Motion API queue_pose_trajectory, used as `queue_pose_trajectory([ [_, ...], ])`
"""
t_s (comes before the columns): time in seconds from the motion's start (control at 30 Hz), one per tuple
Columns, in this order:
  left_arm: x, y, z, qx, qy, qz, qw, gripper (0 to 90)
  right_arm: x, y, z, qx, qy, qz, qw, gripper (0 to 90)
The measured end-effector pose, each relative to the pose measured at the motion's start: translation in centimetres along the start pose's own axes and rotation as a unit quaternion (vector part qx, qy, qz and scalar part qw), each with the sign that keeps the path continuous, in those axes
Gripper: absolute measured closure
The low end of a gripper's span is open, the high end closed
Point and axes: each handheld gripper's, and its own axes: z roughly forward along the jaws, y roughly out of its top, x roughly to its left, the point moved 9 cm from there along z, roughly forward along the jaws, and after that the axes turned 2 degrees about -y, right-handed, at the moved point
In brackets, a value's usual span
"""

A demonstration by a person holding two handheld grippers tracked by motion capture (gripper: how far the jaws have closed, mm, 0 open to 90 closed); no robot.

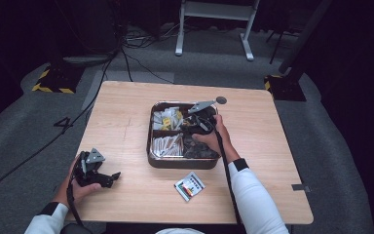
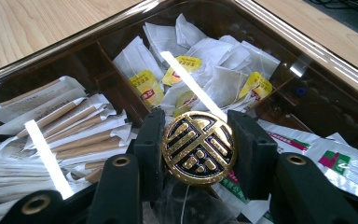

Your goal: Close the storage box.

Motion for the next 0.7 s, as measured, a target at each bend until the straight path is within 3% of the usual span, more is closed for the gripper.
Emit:
queue_pose_trajectory([
  [0.4,0.0,0.0,0.0,0.000,0.000,0.000,1.0000,0.5,-0.2,-0.1,1.0,0.002,-0.001,0.009,1.0000,58.9],
  [0.7,0.0,0.0,0.0,0.000,0.000,0.000,1.0000,0.5,0.6,0.1,1.1,0.007,0.005,0.010,0.9999,58.9],
])
